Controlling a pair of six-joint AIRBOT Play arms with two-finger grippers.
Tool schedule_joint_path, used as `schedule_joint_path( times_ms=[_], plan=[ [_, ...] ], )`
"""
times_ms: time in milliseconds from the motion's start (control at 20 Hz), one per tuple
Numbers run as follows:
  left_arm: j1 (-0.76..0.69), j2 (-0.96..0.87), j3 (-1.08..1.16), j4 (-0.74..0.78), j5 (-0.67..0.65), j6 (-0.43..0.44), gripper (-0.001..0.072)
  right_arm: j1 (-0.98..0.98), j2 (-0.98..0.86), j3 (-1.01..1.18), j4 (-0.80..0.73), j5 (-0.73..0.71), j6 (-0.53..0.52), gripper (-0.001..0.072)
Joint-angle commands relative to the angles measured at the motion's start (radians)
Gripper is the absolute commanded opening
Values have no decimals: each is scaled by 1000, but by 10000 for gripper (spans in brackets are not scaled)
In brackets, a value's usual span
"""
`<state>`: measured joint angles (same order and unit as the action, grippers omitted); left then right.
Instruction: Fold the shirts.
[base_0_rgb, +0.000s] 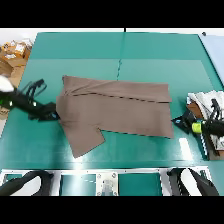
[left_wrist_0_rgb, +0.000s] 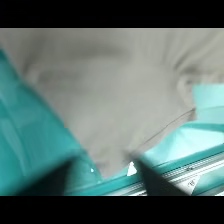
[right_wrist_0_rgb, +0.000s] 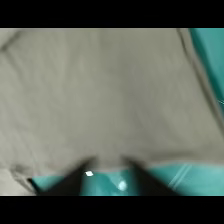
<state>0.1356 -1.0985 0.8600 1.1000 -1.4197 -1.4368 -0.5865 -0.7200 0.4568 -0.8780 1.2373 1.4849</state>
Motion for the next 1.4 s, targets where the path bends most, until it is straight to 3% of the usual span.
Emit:
schedule_joint_path(
  times_ms=[0, 100, 250, 300, 350, 600, 650, 700, 750, 850, 900, 950, 1000, 1200, 1350],
  plan=[
    [1, 188, -279, -6, 136, -81, 663, -1, 172, -188, 106, -14, 79, 586],
    [1, 187, -393, -68, 205, -71, 663, -1, 169, -256, 112, -42, 79, 585],
    [0, 177, -528, -250, 364, 28, 659, -1, 161, -328, 112, -137, 87, 585],
    [0, 175, -566, -301, 418, 65, 571, -1, 155, -343, 112, -160, 105, 583],
    [0, 175, -598, -332, 457, 87, 534, -1, 148, -353, 111, -173, 113, 584],
    [0, 175, -626, -438, 574, 145, 530, -1, 55, -366, 113, -263, 113, 583],
    [0, 175, -626, -492, 575, 193, 361, -1, 22, -366, 129, -289, 113, 583],
    [0, 175, -626, -540, 571, 247, 139, 0, -14, -366, 168, -334, 111, 583],
    [1, 175, -626, -574, 568, 272, 56, 2, -48, -366, 220, -381, 93, 583],
    [1, 175, -625, -592, 556, 294, 27, 22, -100, -365, 309, -457, 31, 576],
    [1, 175, -621, -590, 544, 294, 27, 35, -122, -365, 327, -488, 21, 466],
    [1, 175, -611, -585, 528, 294, 26, 46, -135, -363, 328, -508, 21, 208],
    [1, 175, -594, -574, 509, 294, 26, 50, -139, -363, 328, -516, 21, 16],
    [1, 190, -483, -458, 363, 230, 25, 42, -111, -335, 311, -406, -72, 14],
    [1, 322, -425, -298, 237, 95, 25, 17, -16, -253, 171, -290, -30, 13]
  ],
)
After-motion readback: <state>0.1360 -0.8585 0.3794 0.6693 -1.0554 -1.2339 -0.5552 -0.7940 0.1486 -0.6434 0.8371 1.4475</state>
